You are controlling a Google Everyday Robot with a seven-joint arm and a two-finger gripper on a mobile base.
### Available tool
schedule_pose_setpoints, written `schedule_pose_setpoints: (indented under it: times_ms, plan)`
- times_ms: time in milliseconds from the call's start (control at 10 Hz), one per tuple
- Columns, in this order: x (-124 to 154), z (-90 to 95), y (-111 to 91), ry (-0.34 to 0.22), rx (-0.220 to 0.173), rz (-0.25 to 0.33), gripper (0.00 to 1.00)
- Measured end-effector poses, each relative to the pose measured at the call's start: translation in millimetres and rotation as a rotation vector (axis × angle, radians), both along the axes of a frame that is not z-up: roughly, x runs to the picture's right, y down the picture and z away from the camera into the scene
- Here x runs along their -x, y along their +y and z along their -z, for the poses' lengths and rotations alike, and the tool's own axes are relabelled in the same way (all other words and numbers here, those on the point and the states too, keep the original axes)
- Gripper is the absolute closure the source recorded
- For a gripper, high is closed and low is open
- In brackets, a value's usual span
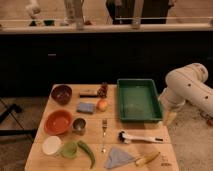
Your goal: Place brush in paper cup
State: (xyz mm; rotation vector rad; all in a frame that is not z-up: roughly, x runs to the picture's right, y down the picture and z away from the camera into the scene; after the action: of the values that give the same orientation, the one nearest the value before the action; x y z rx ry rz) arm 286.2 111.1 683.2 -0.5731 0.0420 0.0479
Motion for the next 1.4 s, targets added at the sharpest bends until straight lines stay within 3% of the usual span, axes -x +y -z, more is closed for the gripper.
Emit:
schedule_pose_setpoints:
  times_ms: [300, 600, 800, 1000, 1200, 1400]
  plan:
    - [0, 1.9, -2, 0.003, -0.011, -0.017, 0.20]
    - [19, 13.3, 15, 0.021, -0.032, -0.194, 0.20]
    - [33, 9.7, 43, 0.030, -0.021, -0.256, 0.20]
    - [54, 1.1, 61, 0.006, -0.009, -0.254, 0.20]
    - [75, -12.3, 84, -0.041, 0.025, -0.203, 0.20]
    - [78, -13.7, 86, -0.050, 0.032, -0.190, 0.20]
